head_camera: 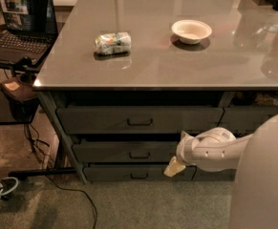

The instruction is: Open middle drawer

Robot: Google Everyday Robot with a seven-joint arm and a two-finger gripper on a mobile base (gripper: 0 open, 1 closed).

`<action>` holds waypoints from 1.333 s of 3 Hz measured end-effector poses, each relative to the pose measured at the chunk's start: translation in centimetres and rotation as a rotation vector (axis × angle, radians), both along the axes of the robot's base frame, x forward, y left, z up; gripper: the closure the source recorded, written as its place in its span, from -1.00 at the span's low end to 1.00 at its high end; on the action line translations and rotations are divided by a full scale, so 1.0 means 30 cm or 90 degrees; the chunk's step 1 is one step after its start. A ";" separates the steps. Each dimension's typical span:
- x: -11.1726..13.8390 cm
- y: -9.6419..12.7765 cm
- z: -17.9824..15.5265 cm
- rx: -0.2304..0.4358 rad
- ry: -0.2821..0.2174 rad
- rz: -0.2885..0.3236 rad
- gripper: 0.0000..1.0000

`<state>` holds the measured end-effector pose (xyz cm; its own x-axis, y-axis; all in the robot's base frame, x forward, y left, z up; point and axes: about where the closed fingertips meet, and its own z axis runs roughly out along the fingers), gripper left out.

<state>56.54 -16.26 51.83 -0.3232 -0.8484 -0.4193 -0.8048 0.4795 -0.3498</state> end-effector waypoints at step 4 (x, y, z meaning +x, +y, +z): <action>0.005 0.013 -0.045 -0.002 0.003 0.005 -1.00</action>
Offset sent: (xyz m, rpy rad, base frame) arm 0.0323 0.0595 -0.1000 0.0143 0.0470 0.1094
